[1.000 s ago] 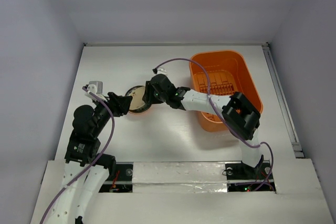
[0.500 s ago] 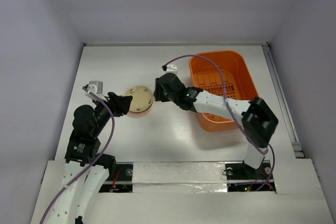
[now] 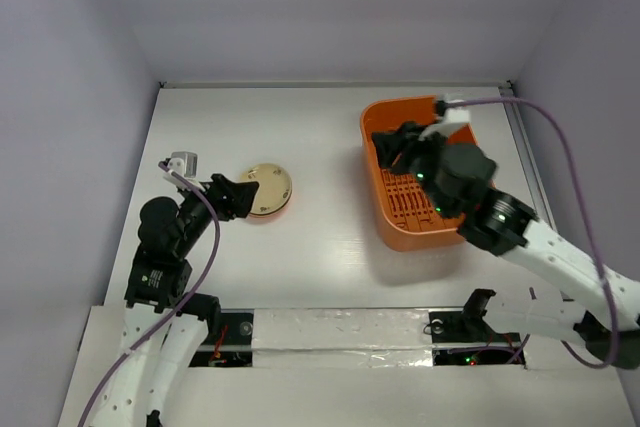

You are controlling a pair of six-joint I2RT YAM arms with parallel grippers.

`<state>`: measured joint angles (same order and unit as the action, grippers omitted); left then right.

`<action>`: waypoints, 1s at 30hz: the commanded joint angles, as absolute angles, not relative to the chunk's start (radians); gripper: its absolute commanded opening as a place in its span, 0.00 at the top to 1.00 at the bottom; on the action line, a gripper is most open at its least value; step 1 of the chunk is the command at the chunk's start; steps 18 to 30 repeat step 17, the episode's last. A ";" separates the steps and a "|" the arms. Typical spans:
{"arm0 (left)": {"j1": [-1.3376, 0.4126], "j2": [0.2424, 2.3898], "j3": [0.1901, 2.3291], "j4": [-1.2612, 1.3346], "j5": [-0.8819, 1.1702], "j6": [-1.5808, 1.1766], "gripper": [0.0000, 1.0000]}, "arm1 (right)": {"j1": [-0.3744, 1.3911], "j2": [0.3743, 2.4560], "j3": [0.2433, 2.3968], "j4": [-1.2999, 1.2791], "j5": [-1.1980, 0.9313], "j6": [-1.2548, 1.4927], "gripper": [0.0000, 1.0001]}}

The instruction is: Unload the plates from the dish rack

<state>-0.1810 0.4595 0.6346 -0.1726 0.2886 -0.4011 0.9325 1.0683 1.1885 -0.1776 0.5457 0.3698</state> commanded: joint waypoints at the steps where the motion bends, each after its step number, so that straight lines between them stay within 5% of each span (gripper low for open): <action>1: -0.176 0.494 0.641 -0.114 0.345 -0.384 0.28 | 0.936 0.951 1.134 -0.153 0.652 0.262 0.41; 2: -0.176 0.502 0.652 -0.118 0.350 -0.374 0.28 | 0.936 0.895 1.117 -0.163 0.685 0.261 0.15; 4: -0.176 0.502 0.682 -0.129 0.336 -0.370 0.27 | 0.936 0.833 1.092 -0.178 0.744 0.273 0.00; 13: -0.176 0.489 0.839 -0.072 0.316 -0.425 0.28 | 0.936 0.497 0.882 -0.063 0.836 0.253 0.00; 30: -0.176 0.538 0.812 -0.008 0.391 -0.489 0.28 | 0.936 0.508 0.870 -0.075 0.789 0.259 0.00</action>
